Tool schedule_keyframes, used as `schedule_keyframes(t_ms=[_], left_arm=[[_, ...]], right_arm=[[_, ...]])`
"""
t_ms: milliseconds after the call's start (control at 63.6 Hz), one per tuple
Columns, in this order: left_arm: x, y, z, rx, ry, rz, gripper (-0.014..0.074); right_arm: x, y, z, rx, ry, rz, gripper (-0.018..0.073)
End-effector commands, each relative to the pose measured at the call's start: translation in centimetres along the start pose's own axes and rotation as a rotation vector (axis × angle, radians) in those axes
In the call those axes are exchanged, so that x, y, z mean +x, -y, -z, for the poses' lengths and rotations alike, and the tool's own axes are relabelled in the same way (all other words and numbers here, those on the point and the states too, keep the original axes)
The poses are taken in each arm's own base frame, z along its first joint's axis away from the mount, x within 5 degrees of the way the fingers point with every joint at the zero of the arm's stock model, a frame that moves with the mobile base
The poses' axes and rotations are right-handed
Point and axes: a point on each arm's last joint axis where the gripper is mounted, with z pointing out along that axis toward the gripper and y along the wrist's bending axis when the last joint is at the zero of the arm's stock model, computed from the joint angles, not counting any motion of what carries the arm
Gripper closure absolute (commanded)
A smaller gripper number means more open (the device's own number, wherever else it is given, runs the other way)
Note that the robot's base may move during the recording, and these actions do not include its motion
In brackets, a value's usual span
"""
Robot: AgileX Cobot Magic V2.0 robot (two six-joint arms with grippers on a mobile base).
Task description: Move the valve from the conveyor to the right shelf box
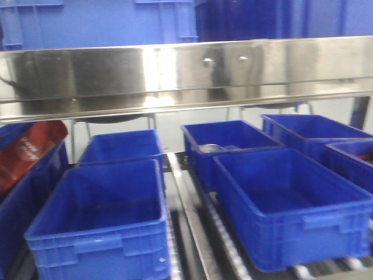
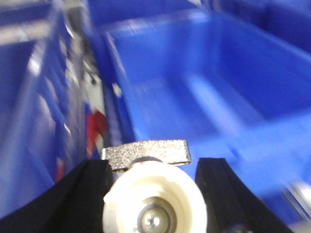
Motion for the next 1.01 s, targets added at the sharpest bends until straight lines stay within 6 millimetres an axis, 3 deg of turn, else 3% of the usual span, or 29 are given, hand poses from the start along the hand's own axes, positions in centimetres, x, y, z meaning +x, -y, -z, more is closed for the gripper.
schedule_keyframes(t_ms=[0,425,991], left_arm=[[-1.5,0.0,0.9,-0.001,0.141,0.007,0.0708],[-2.6,0.0,1.1,-0.007,0.275,0.007,0.0708],[-2.7,0.0,1.1,-0.007,0.277,0.007,0.0708]], right_arm=[[-0.9,0.1,1.1,0.013,0.092,0.004,0.0715],[-0.9,0.1,1.1,0.013,0.092,0.004,0.0715],[-0.9,0.1,1.1,0.013,0.092,0.004,0.0715]])
